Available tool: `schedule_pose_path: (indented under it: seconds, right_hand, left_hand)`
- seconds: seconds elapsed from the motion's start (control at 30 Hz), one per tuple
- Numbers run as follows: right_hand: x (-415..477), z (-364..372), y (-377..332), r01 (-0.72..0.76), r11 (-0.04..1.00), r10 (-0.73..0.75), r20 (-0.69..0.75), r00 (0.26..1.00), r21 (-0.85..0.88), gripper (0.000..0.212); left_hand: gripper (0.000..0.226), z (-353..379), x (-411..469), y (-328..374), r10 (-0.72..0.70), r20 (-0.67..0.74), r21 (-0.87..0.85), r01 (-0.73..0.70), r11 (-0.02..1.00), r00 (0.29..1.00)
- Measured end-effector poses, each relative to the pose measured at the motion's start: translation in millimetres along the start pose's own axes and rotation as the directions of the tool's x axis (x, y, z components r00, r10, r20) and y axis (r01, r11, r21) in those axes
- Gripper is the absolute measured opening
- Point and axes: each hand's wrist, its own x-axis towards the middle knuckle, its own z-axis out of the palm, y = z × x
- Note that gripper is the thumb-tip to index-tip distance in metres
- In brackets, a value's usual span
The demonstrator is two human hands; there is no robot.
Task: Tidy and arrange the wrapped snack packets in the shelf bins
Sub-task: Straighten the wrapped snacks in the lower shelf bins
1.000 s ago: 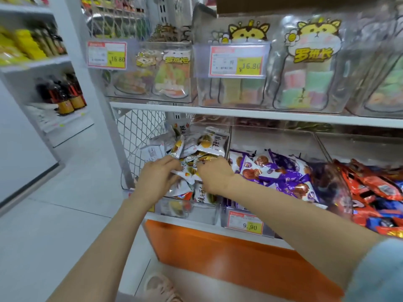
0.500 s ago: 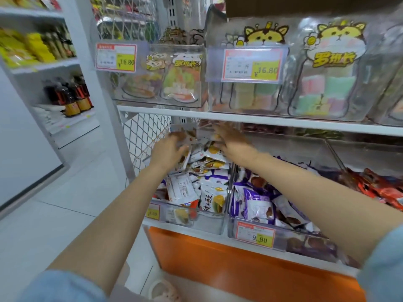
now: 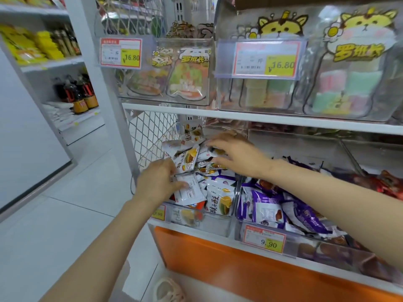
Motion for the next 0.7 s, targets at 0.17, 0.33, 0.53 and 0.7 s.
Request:
schedule_pose_path:
  seconds: [0.17,0.33,0.53,0.7]
  right_hand:
    - [-16,5,-5,0.023,0.999,-0.023,0.026,0.999,0.023,0.035]
    - [-24,3,-4,0.007,0.999,-0.010,0.050,0.999,0.047,0.028]
    - [-33,2,1,-0.047,0.994,0.038,0.095,0.995,0.097,0.026]
    - [-34,1,-1,-0.076,0.992,0.064,0.117,0.991,0.101,0.026]
  left_hand:
    - [0.084,19,-6,-2,0.029,0.203,0.161,-0.062,0.985,0.979]
    - [0.078,18,-1,-2,0.027,0.189,0.112,-0.049,0.992,0.982]
    - [0.033,7,0,-13,0.070,0.006,-0.209,-0.067,0.976,0.998]
    - [0.004,-4,-7,-11,0.147,-0.123,0.053,-0.142,0.988,0.981]
